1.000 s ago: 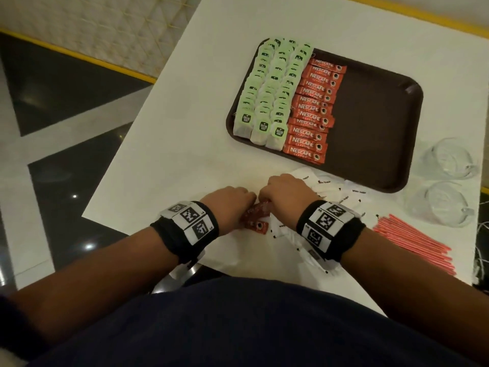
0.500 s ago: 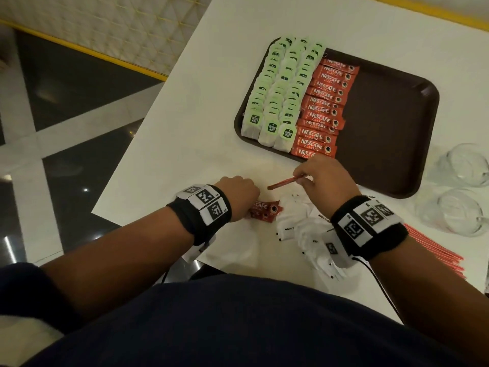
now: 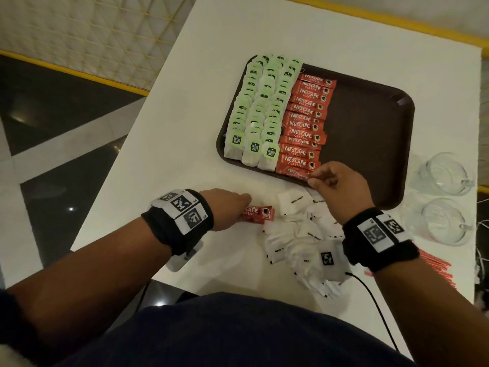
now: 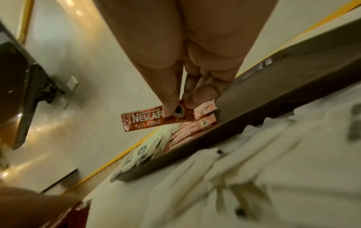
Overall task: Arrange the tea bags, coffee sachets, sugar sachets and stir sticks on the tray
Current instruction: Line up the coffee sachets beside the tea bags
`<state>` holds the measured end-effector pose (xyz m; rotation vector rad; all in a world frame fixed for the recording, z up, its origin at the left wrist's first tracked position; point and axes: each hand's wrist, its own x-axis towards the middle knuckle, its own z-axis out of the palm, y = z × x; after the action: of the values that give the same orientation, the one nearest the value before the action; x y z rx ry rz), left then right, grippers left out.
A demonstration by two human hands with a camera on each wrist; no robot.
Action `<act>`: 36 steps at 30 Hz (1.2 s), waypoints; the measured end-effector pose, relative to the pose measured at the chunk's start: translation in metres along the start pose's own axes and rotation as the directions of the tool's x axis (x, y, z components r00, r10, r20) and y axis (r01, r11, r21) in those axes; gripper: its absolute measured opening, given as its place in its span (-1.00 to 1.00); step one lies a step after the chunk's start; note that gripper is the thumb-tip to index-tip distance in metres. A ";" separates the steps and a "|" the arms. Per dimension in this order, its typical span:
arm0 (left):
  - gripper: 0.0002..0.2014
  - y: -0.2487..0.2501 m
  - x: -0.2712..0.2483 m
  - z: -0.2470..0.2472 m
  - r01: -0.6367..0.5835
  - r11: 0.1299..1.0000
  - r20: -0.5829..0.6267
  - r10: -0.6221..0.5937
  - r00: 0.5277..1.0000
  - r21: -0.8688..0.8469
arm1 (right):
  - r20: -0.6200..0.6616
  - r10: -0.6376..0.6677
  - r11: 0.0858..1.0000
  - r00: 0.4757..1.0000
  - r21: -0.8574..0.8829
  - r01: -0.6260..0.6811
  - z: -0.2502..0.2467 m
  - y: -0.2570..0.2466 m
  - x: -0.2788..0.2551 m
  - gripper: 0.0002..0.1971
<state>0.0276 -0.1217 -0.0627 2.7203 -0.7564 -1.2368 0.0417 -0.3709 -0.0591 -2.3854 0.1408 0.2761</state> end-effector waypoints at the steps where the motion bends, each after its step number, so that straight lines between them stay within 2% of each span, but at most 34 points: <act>1: -0.70 -0.002 0.001 -0.008 -0.003 1.000 0.020 0.003 1.000 -0.026 | -0.024 0.011 1.000 1.000 0.030 -0.011 -0.004 0.002 0.006 -0.95; 5: -0.76 -0.011 0.007 -0.040 -0.029 0.978 0.036 0.038 0.999 -0.205 | -0.101 0.036 0.996 0.994 0.087 -0.027 -0.021 0.007 0.039 -0.95; 9: -0.92 -0.022 0.021 -0.066 -0.103 0.920 -0.132 0.056 0.990 -0.378 | -0.108 0.064 0.995 0.992 0.087 -0.055 -0.033 0.009 0.080 -0.96; 13: -0.90 -0.030 0.042 -0.094 -0.168 0.859 -0.265 0.040 0.964 -0.483 | -0.063 0.104 0.994 0.993 0.052 -0.100 -0.035 0.004 0.117 -0.95; 15: -0.96 -0.035 0.052 -0.105 -0.176 0.844 -0.319 0.005 0.948 -0.508 | -0.024 0.110 0.994 0.994 0.029 -0.109 -0.034 -0.001 0.131 -0.93; 19: -0.87 -0.049 0.071 -0.118 -0.169 0.813 -0.388 -0.075 0.918 -0.557 | 0.036 0.164 0.986 0.986 -0.035 -0.162 -0.029 -0.002 0.152 -0.89; 25: -0.89 -0.056 0.088 -0.131 -0.197 0.792 -0.428 -0.089 0.899 -0.578 | 0.059 0.227 0.973 0.972 -0.056 -0.223 -0.022 -0.002 0.155 -0.93; 29: -0.85 -0.053 0.099 -0.137 -0.233 0.794 -0.425 -0.035 0.905 -0.562 | -0.056 0.136 0.991 0.989 -0.011 -0.137 -0.026 -0.011 0.150 -0.83; 31: -0.81 -0.049 0.106 -0.140 -0.255 0.783 -0.432 -0.020 0.902 -0.567 | 0.017 0.074 0.993 0.997 0.092 -0.075 -0.030 -0.022 0.144 -0.77; 33: -0.82 -0.043 0.111 -0.143 -0.278 0.764 -0.449 -0.017 0.893 -0.582 | 0.134 0.021 0.989 0.991 0.141 -0.040 -0.033 -0.033 0.138 -0.82; 36: -0.78 -0.038 0.117 -0.149 -0.319 0.758 -0.482 0.008 0.876 -0.568 | 0.145 0.030 0.980 0.989 0.189 -0.058 -0.034 -0.035 0.138 -0.89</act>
<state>0.2155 -0.1633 -0.0523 2.1654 -0.4041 -0.6020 0.1872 -0.3722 -0.0445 -2.1640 0.1472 0.4321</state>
